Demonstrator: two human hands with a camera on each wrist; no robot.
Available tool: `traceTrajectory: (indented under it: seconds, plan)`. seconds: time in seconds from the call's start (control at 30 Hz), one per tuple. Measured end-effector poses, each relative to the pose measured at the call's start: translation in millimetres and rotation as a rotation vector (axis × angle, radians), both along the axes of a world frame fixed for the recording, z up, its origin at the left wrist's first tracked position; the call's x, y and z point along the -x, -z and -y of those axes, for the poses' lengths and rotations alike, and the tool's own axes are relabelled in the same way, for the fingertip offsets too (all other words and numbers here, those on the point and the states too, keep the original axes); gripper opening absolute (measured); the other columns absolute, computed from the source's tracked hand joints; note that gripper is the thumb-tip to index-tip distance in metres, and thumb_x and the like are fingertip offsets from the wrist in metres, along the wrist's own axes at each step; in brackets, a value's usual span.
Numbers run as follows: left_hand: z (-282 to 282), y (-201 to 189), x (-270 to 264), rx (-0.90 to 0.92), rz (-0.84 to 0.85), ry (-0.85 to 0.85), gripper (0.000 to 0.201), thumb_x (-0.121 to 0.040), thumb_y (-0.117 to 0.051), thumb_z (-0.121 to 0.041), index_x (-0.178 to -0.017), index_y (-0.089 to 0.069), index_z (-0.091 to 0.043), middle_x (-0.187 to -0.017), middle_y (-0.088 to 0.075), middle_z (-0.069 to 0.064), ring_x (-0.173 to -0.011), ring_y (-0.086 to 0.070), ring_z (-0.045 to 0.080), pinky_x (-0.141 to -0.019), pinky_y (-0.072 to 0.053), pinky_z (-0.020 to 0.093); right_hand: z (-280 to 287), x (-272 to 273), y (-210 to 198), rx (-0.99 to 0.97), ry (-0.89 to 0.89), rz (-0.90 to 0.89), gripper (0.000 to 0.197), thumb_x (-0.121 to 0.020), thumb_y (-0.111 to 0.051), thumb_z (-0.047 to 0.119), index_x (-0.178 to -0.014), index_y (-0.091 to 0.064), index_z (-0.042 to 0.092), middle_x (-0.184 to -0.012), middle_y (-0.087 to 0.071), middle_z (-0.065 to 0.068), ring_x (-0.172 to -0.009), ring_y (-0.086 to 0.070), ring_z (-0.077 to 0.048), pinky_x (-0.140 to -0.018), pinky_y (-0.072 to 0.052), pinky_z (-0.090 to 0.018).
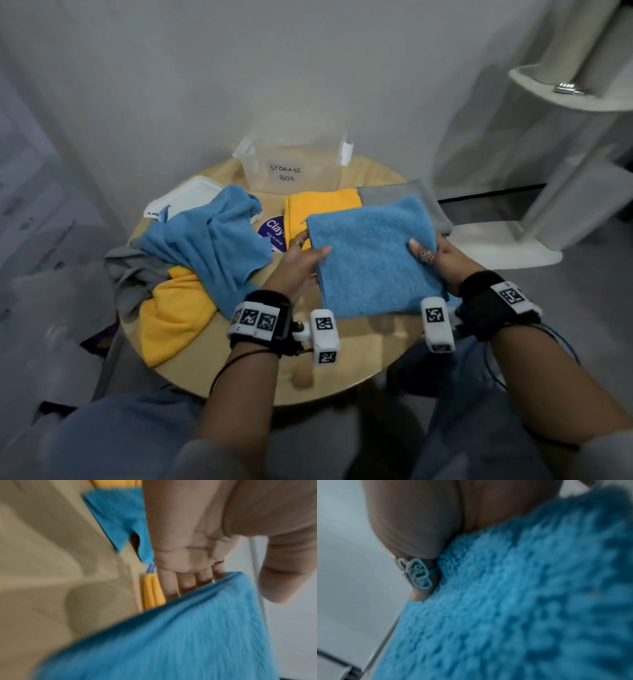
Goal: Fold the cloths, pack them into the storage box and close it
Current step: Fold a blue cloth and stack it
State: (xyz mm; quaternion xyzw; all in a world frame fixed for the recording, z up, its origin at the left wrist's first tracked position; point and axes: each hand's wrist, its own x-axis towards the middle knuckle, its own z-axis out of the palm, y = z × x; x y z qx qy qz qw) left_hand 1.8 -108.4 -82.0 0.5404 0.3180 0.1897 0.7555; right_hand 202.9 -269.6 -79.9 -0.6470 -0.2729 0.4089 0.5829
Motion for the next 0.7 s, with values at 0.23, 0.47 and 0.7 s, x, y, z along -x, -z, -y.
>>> traceTrajectory:
  seconds: [0.23, 0.47, 0.7]
  plan:
    - [20, 60, -103, -0.336, -0.518, 0.012, 0.061, -0.085, -0.063, -0.004, -0.139, -0.034, -0.005, -0.128, -0.058, 0.014, -0.116, -0.056, 0.03, -0.096, -0.048, 0.041, -9, -58, 57, 0.76, 0.206, 0.519, 0.048, -0.094, -0.051, 0.033, -0.129, -0.047, 0.002, -0.132, -0.05, -0.025, -0.123, -0.047, -0.037, -0.1, -0.038, -0.038]
    - [37, 86, -123, -0.425, -0.732, -0.044, 0.057, -0.084, -0.064, -0.018, -0.132, -0.036, -0.004, -0.13, -0.052, 0.015, -0.115, -0.055, 0.031, -0.09, -0.049, 0.035, -5, -47, 85, 0.938, 0.213, 0.563, 0.047, -0.092, -0.053, 0.034, -0.127, -0.049, 0.002, -0.131, -0.05, -0.025, -0.123, -0.045, -0.037, -0.102, -0.038, -0.04]
    - [39, 77, -69, -0.439, -0.715, 0.112, 0.043, -0.082, -0.07, -0.024, -0.119, -0.055, -0.006, -0.124, -0.061, 0.011, -0.112, -0.059, 0.028, -0.092, -0.049, 0.036, 13, -8, 66, 1.048, 0.047, 0.527, 0.043, -0.094, -0.046, 0.025, -0.127, -0.049, -0.001, -0.133, -0.05, -0.02, -0.124, -0.048, -0.032, -0.1, -0.038, -0.033]
